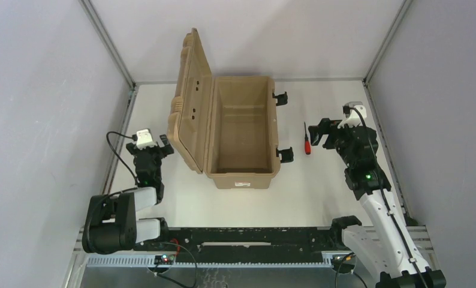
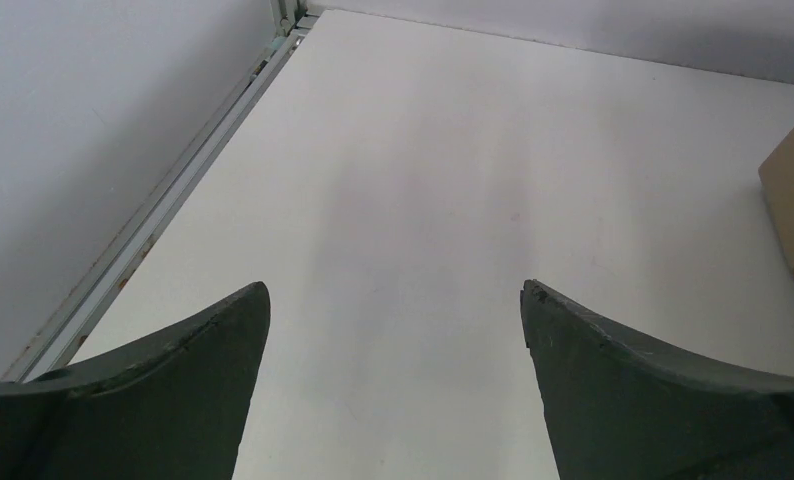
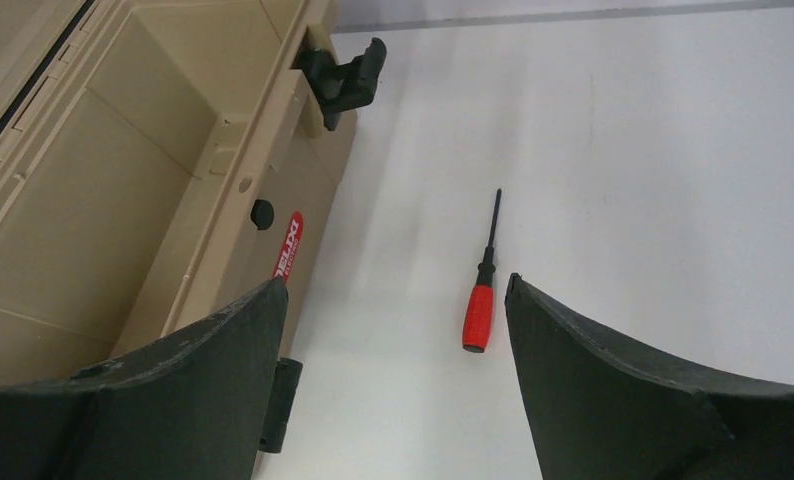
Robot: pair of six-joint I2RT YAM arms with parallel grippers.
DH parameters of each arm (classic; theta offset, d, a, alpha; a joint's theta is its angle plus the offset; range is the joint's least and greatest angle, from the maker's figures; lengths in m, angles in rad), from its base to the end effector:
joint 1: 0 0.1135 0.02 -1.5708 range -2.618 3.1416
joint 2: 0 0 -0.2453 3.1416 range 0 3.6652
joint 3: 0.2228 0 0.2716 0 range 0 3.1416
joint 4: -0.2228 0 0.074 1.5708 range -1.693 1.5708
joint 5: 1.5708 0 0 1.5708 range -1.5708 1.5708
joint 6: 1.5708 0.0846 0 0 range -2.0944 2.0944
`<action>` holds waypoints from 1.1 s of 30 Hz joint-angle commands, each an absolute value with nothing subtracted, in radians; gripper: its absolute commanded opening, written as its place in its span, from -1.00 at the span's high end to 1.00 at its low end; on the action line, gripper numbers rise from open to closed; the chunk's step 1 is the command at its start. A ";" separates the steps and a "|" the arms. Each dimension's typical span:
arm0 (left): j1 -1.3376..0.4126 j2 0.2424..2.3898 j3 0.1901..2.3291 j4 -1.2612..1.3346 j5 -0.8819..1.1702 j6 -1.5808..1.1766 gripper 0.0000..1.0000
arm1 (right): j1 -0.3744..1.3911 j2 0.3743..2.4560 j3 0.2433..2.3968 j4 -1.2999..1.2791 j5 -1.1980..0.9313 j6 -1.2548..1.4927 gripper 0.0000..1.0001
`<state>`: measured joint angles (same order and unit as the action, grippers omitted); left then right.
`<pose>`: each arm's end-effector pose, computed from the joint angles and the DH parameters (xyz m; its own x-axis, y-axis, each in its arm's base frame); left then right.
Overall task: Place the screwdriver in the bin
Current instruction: Pick up the screwdriver from the center of the board.
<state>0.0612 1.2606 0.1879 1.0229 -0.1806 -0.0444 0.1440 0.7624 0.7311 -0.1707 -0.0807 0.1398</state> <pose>0.2800 0.0324 0.1352 -0.0390 -0.0461 -0.9982 -0.2412 0.9698 -0.0354 0.2606 0.0447 0.3028 -0.2274 0.1074 -0.9679 -0.1914 0.9696 0.1525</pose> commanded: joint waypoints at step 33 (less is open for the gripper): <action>0.063 1.258 0.192 1.052 -0.181 -0.030 -1.00 | 0.231 0.861 1.092 -0.417 0.000 0.153 -0.70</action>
<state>0.0612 1.2606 0.1879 1.0229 -0.1806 -0.0444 0.2169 0.8108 0.9928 -0.3161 -0.0158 0.1589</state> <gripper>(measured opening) 0.996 0.852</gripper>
